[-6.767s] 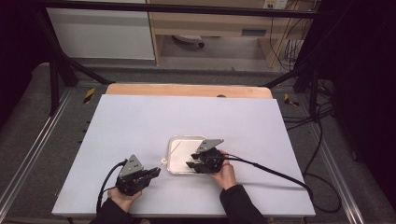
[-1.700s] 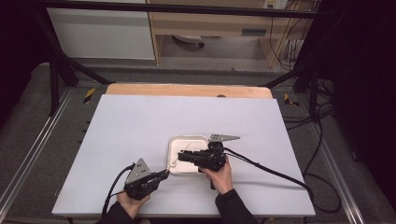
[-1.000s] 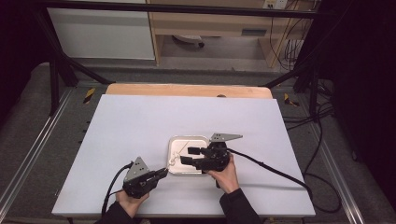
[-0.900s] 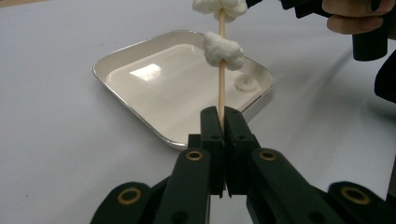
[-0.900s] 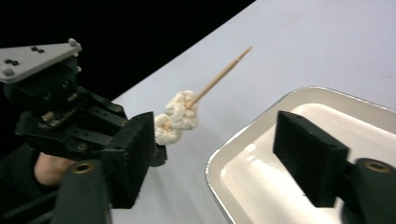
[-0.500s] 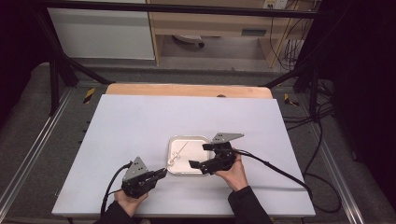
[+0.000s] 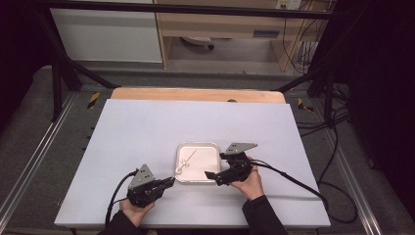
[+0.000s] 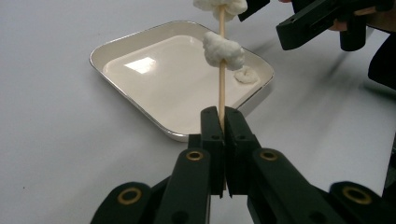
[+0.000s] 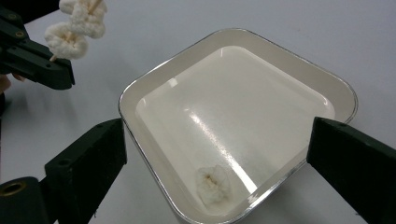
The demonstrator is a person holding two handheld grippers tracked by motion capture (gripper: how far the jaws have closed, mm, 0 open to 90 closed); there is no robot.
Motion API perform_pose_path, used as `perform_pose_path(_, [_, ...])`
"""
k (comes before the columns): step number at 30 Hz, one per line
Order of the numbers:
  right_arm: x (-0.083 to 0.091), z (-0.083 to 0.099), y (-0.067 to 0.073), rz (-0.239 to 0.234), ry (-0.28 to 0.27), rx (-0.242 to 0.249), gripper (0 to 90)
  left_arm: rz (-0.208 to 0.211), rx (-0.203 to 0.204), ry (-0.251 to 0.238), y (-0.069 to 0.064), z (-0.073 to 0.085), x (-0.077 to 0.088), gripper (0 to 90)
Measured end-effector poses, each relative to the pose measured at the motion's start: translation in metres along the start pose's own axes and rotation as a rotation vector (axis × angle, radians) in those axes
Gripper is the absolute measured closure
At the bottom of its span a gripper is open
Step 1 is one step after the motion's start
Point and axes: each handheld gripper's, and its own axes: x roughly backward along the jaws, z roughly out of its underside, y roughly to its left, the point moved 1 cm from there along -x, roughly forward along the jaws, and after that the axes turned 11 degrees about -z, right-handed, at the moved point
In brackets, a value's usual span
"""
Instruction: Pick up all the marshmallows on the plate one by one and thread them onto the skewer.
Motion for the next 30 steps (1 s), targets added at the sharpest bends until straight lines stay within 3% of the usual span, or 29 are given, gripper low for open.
perform_pose_path(6, [-0.008, 0.006, 0.0, -0.006, 0.064, 0.045, 17.3, 0.004, -0.004, 0.005, 0.0, 0.0, -0.001, 88.0])
perform_pose_path(14, [-0.012, 0.011, -0.001, 0.013, 0.104, 0.085, 40.0, 0.006, -0.003, 0.007, 0.0, 0.0, -0.001, 88.0])
perform_pose_path(22, [-0.018, 0.016, -0.002, 0.023, 0.149, 0.119, 52.1, 0.006, -0.004, 0.008, 0.0, 0.0, -0.001, 88.0])
perform_pose_path(30, [-0.019, 0.017, -0.001, 0.028, 0.171, 0.152, 58.1, 0.007, -0.006, 0.01, -0.001, 0.001, -0.002, 88.0])
